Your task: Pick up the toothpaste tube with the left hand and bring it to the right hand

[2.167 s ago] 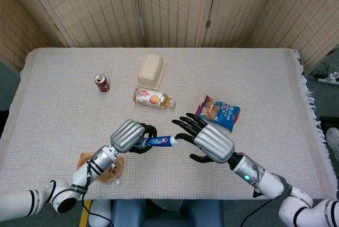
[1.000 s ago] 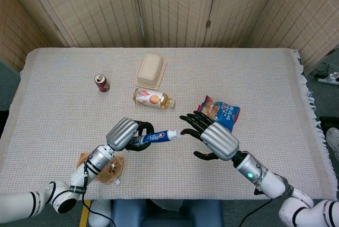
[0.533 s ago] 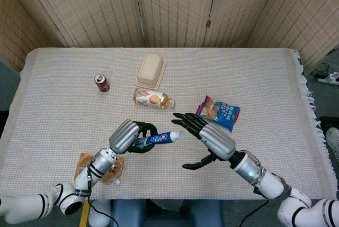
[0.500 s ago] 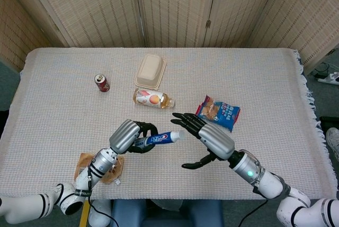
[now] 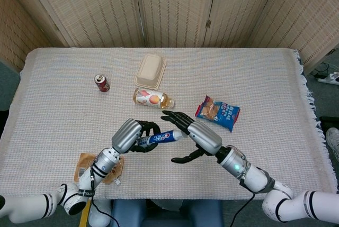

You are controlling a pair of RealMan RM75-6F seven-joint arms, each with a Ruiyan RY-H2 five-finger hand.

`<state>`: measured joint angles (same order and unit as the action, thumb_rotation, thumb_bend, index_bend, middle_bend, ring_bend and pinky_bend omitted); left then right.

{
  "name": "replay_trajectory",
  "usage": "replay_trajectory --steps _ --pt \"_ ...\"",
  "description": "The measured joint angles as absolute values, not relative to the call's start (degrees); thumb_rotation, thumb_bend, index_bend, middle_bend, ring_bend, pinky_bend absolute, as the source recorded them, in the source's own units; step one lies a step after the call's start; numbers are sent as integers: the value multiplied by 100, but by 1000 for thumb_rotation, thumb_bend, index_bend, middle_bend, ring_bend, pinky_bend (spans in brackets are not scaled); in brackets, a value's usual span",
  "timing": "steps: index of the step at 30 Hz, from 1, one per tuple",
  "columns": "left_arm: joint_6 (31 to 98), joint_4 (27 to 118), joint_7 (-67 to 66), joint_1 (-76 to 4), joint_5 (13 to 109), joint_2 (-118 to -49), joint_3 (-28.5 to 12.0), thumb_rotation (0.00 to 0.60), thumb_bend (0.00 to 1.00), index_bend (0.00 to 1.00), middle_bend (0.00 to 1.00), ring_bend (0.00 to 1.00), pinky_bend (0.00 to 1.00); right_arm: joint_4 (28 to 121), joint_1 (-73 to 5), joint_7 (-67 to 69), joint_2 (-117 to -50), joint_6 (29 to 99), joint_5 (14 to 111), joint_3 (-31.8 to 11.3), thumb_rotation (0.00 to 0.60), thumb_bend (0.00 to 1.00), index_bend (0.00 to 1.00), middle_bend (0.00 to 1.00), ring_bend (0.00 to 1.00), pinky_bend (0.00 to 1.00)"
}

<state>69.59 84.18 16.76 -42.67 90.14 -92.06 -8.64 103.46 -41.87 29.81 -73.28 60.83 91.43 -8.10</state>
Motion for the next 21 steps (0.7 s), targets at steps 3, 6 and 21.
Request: replay_trajectory --steps 3,6,21 --pt "6959 8406 1702 -4277 9005 -9228 -879 600 856 764 789 724 714 10310 -4224 3047 -7411 6084 9108 -852 226 77 0 0 0 0" --pt "6960 8386 1718 -4287 9001 -9248 -888 600 856 765 790 724 714 10264 -4259 3116 -7492 6090 9078 -890 226 77 0 0 0 0" --pt "7044 8315 1871 -4304 9005 -9328 -944 600 856 768 792 724 714 10040 -4455 3669 -7873 6111 8999 -1044 223 77 0 0 0 0"
